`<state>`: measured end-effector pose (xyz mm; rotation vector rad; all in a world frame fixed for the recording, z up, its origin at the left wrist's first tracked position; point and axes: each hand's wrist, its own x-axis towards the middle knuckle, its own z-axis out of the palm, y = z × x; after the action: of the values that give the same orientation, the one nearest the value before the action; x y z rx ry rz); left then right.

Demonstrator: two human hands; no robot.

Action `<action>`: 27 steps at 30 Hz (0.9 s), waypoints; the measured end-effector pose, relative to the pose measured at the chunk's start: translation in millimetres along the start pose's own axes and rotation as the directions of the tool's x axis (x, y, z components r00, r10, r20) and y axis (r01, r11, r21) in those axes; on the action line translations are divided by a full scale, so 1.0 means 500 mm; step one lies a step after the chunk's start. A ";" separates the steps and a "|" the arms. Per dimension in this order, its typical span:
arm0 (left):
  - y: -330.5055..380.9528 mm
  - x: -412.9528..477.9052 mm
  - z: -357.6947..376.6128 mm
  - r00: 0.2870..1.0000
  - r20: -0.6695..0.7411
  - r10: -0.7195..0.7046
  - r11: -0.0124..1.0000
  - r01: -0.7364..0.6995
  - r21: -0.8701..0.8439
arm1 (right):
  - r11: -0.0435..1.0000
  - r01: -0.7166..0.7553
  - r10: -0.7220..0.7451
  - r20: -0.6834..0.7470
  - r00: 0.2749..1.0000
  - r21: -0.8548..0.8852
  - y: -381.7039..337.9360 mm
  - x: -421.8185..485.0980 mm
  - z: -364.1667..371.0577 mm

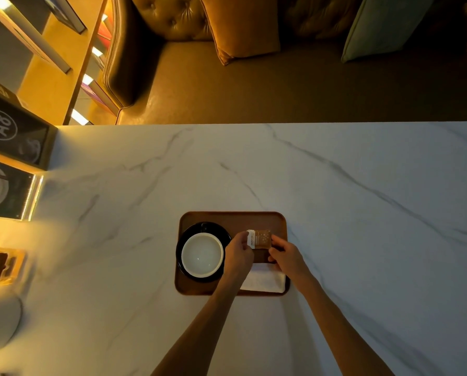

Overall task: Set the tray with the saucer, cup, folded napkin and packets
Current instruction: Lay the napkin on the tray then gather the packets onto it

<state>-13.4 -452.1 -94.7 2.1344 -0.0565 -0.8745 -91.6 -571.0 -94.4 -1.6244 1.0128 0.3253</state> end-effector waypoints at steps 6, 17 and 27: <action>0.001 0.000 -0.005 1.000 -0.001 -0.003 1.000 0.003 -0.015 | 1.000 0.007 -0.007 -0.007 1.000 0.001 -0.003 -0.002 0.003; 0.006 -0.002 -0.008 1.000 0.019 -0.005 1.000 0.005 0.003 | 1.000 0.022 -0.021 0.008 1.000 -0.015 -0.014 -0.009 0.001; 0.008 -0.002 -0.010 0.999 0.035 -0.016 1.000 0.016 0.003 | 0.999 0.040 -0.040 0.009 0.999 -0.024 -0.018 -0.011 0.004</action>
<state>-9.9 -451.2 -89.0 2.1248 -0.0589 -0.9213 -87.7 -567.1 -85.4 -1.6620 0.9726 0.3185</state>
